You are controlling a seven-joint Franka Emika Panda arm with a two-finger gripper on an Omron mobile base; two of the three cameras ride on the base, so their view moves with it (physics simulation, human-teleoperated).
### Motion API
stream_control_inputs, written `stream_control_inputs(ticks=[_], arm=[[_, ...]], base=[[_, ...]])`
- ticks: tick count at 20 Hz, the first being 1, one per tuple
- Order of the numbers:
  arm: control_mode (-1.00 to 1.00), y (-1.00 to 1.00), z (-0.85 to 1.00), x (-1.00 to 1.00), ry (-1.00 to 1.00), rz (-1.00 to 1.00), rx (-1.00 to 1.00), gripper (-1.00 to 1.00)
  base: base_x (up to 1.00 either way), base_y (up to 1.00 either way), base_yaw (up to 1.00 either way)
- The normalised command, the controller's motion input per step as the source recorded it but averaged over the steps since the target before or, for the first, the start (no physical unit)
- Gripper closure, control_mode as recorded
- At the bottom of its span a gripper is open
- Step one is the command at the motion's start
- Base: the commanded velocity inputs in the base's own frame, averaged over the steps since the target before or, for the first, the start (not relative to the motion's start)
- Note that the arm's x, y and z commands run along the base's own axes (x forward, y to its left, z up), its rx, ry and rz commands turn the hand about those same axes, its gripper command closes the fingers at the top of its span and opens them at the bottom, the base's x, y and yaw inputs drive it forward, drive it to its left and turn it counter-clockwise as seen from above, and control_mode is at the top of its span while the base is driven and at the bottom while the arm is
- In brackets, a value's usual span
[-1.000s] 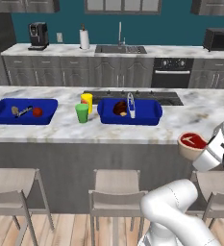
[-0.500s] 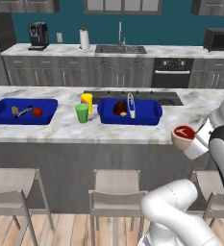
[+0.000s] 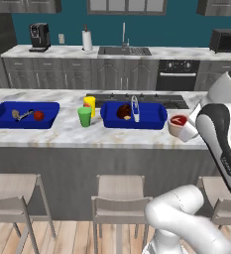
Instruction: Gather the garlic and bell pepper from the fridge and place them on a tray on the dining counter. Then gather the steaks from the fridge and place them on the other tray.
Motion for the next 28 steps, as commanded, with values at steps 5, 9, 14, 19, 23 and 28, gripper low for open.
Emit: stream_control_inputs(ticks=[5,9,14,19,23,28], arm=[[-1.0,-0.13,0.0,0.65,-0.04,0.0,0.0,1.0],[-1.0,-0.05,0.0,0.76,-0.03,0.0,0.0,1.0],[-1.0,0.0,-0.03,0.7,0.0,-0.03,0.0,1.0],[-1.0,0.0,-0.07,0.36,0.0,-0.28,0.0,1.0],[-1.0,0.0,-0.13,0.21,0.0,-0.38,0.0,1.0],[-1.0,0.0,0.0,0.24,0.0,-0.09,0.04,1.0]], base=[[0.0,0.0,0.0],[0.0,0.0,0.0],[0.0,0.0,0.0],[0.0,0.0,0.0],[0.0,0.0,0.0],[0.0,0.0,0.0]])
